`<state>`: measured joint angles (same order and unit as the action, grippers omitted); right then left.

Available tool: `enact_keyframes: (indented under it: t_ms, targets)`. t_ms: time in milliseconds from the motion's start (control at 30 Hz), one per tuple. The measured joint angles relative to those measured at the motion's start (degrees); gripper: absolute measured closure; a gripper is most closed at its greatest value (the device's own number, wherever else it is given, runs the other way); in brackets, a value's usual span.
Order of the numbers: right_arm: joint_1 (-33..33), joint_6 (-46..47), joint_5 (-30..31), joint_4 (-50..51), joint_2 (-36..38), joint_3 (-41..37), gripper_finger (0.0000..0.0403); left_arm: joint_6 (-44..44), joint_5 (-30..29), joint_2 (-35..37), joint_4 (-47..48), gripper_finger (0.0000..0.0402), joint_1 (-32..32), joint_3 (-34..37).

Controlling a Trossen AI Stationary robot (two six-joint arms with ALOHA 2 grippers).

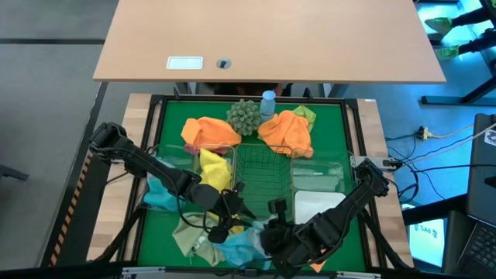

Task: Sort microfiber towel by color & place in baskets
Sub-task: Put the bottom right light blue microfiber cloth into the left transparent bin

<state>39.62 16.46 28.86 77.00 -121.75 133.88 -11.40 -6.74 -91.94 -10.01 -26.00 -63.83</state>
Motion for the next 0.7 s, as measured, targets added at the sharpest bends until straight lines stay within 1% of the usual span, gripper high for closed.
enact_keyframes:
  t_ms: [100,300,467,567,700]
  targets:
    - [0.0,-1.52,0.78,-1.28,0.0,0.0,0.0387,0.0,0.01,0.0,-0.01,0.0294,0.0,0.0]
    - [-0.02,-2.28,7.33,-2.4,0.0,-0.02,0.0386,0.0,-0.1,0.0,-0.09,0.0294,0.0,0.0]
    - [0.0,-3.49,8.08,-2.88,0.0,-0.02,0.0386,0.0,-0.11,0.0,-0.2,0.0296,0.0,0.0]
    - [0.0,-3.45,8.06,-3.68,0.0,-0.02,0.0386,0.0,0.01,0.0,-1.05,0.0319,-0.02,0.0]
    - [0.0,-3.34,7.97,-3.83,0.0,-0.02,0.0386,0.0,0.2,-0.03,-1.87,0.0381,0.07,0.0]
